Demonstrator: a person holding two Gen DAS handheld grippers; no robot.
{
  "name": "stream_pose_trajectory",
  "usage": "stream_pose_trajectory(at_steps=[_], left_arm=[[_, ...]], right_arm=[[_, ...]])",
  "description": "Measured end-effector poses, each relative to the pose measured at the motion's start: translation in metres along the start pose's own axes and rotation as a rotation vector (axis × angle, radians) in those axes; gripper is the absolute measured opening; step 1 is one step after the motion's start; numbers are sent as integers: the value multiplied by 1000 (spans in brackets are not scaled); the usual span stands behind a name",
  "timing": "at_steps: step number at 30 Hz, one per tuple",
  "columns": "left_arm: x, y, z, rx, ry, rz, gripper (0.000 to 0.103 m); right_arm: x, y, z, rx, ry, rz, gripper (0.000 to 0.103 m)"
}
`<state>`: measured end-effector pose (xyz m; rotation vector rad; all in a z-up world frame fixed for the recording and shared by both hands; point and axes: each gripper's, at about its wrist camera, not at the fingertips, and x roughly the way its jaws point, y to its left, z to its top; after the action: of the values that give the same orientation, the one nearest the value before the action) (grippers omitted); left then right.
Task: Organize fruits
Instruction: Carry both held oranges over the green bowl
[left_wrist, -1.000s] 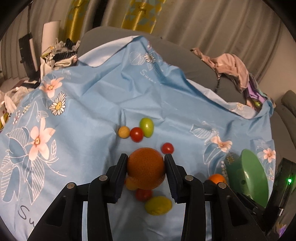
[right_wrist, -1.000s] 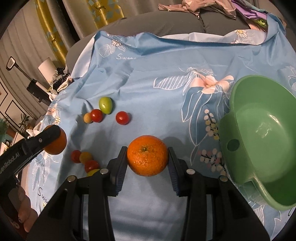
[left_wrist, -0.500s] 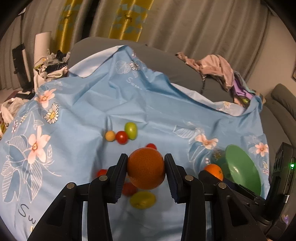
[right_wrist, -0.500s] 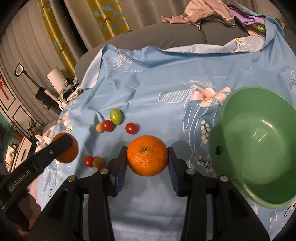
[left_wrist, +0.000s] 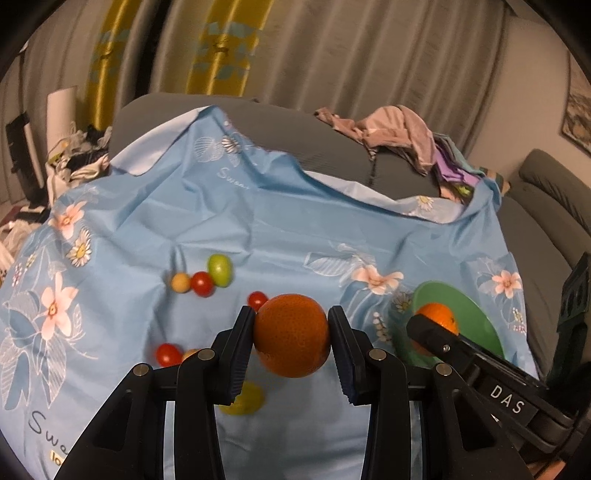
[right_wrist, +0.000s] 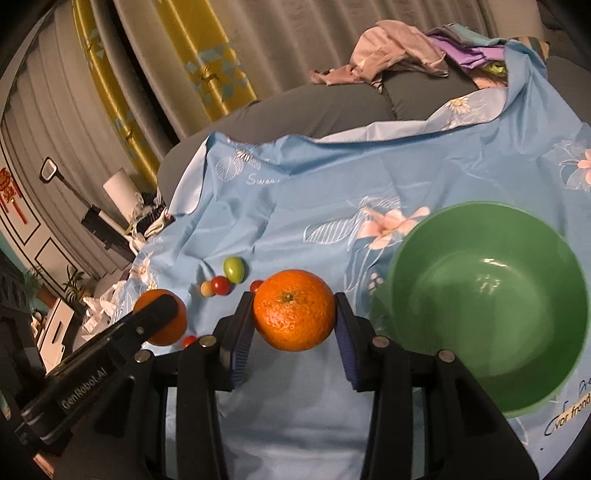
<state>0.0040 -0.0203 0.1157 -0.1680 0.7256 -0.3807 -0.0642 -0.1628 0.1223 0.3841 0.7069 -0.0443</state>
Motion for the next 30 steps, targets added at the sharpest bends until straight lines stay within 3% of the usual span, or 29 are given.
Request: stream_pose_trajectory(at_steps=[15, 30], left_arm=[[25, -82, -2, 132, 33, -88, 40], [63, -136, -20, 204, 139, -177, 40]], right_arm=[[-39, -71, 8, 163, -92, -111, 43], [-53, -134, -3, 318, -81, -176, 43]])
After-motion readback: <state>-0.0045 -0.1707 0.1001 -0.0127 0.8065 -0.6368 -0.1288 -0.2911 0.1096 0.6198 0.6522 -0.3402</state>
